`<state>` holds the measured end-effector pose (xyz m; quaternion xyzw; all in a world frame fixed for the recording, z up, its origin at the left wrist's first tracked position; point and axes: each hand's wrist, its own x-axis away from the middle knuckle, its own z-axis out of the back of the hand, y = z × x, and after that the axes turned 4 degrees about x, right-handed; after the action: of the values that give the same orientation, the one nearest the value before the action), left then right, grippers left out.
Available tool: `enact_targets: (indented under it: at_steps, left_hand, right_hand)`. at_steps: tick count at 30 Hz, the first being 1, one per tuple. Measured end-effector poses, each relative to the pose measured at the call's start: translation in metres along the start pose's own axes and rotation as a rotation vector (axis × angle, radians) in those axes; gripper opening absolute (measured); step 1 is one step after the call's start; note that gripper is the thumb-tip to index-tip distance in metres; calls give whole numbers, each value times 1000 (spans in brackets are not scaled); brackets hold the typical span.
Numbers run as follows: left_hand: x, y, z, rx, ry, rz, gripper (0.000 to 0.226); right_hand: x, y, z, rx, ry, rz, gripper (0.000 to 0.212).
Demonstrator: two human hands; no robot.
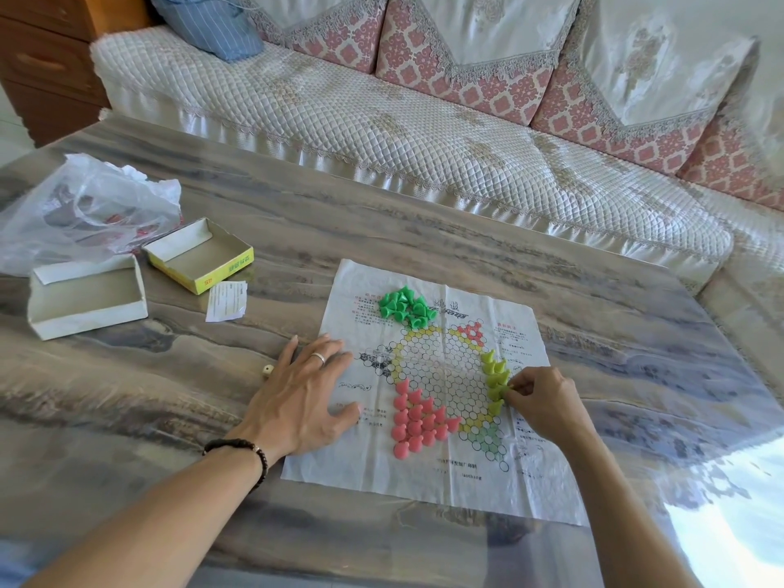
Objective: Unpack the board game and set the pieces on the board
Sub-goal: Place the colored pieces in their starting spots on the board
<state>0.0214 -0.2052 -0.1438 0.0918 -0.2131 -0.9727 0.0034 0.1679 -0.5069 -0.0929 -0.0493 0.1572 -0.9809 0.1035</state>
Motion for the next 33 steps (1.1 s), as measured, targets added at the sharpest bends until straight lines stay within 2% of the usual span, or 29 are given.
enact_targets:
  at_steps: [8, 12, 17, 24, 29, 33]
  left_hand:
    - [-1, 0, -1, -13, 10, 0, 75]
    - [0, -1, -2, -16, 17, -5, 75]
    - [-1, 0, -1, -20, 6, 3, 76]
    - [0, 2, 1, -32, -18, 12, 75]
    - [0, 2, 2, -18, -12, 11, 74]
    - [-1, 1, 1, -11, -2, 8, 75]
  right_hand:
    - [1, -1, 0, 0, 10, -9, 4]
    - [1, 7, 10, 11, 13, -15, 20]
    - [7, 24, 33, 95, 85, -47, 13]
    - [24, 30, 27, 223, -2, -66, 14]
    - [32, 27, 17, 167, 75, -45, 12]
    - [31, 28, 21, 160, 40, -51, 17]
